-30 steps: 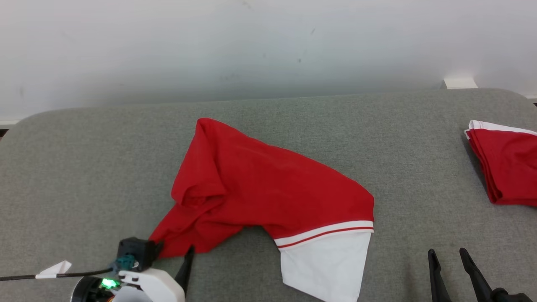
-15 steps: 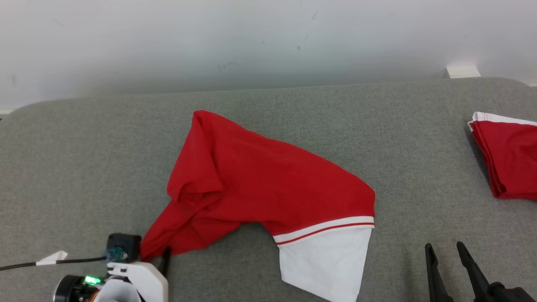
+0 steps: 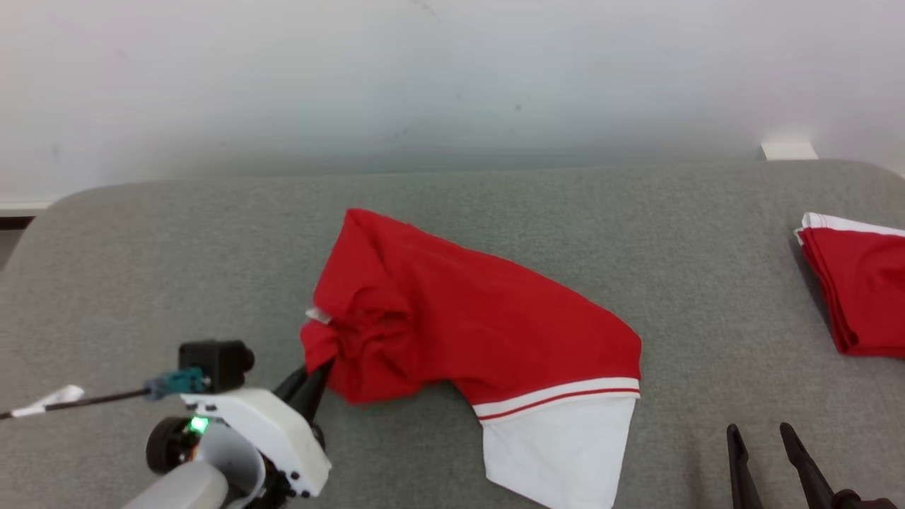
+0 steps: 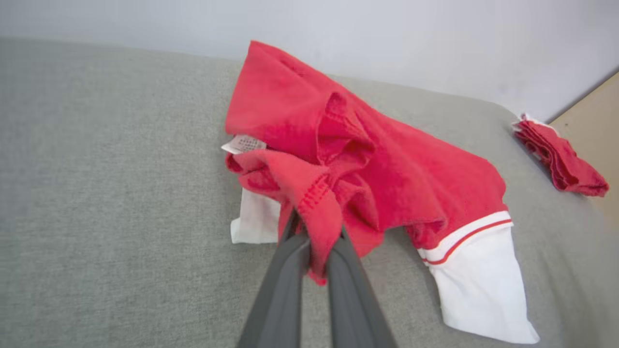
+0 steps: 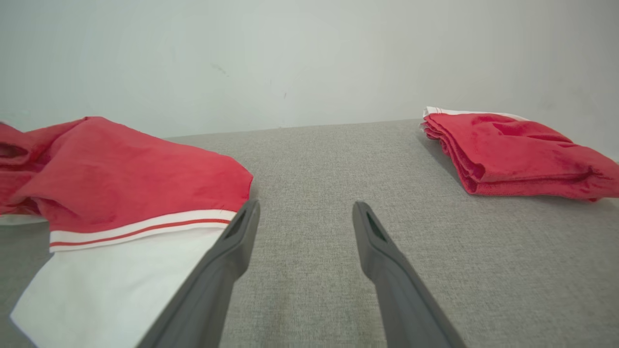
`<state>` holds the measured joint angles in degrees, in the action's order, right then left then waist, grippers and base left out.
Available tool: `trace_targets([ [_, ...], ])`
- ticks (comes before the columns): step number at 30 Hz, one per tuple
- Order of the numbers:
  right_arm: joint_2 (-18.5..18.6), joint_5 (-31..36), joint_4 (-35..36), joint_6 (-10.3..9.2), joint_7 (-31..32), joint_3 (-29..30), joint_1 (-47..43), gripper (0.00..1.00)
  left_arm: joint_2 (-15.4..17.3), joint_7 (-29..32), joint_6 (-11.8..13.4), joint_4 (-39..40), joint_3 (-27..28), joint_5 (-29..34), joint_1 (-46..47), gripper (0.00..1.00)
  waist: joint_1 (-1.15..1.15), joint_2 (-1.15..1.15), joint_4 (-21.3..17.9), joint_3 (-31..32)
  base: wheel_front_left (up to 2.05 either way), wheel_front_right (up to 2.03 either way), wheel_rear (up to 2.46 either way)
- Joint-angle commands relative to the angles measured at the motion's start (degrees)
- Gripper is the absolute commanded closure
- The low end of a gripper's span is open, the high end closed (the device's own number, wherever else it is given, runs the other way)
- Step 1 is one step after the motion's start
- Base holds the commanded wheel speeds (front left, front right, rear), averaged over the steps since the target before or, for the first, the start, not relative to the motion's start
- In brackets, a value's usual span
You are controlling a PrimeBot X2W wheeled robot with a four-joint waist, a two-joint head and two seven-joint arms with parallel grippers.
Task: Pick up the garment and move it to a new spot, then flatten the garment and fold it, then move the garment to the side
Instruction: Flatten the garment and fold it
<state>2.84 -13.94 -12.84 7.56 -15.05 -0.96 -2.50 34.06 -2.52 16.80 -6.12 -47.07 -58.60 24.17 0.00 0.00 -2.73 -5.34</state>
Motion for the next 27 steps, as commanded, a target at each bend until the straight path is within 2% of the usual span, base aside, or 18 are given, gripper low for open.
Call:
trace_targets([
  [1,0.13,-0.07,0.12,-0.16,-0.16,0.35,-0.60,0.00,1.15,0.34,-0.50,4.02,1.29,-1.54,-0.03,1.00,0.00,0.00,1.29,1.23,0.00,0.00,0.00],
  [7,0.13,-0.67,-0.21,-0.16,-0.16,-0.22,-1.63,0.00,4.16,1.18,-1.05,20.47,6.06,-7.88,-2.56,1.00,0.00,0.00,3.72,3.65,0.00,0.00,0.00],
  [13,0.11,-1.02,-0.57,-0.16,-0.16,-0.22,-2.44,0.00,3.87,-0.97,-0.65,29.96,11.48,-15.26,-6.70,1.00,0.00,0.00,5.60,5.24,0.00,0.00,0.00],
  [19,0.13,-0.80,-0.88,-0.17,-0.16,-0.65,-1.99,0.00,4.87,-4.17,1.68,27.94,16.98,-18.87,-10.22,1.00,0.00,0.00,6.12,5.45,0.00,0.00,0.00],
  [23,0.13,-0.49,-1.03,-0.17,-0.16,-1.02,-1.65,0.00,6.80,-3.59,3.06,23.80,15.77,-17.90,-13.67,1.00,0.00,0.00,5.46,5.30,0.00,0.00,0.00],
  [27,0.12,-0.54,-1.20,-0.17,-0.16,-0.97,-2.17,0.00,6.23,-5.08,4.37,16.57,15.97,-20.09,-19.23,1.00,0.00,0.00,4.98,4.78,0.00,0.00,0.00],
])
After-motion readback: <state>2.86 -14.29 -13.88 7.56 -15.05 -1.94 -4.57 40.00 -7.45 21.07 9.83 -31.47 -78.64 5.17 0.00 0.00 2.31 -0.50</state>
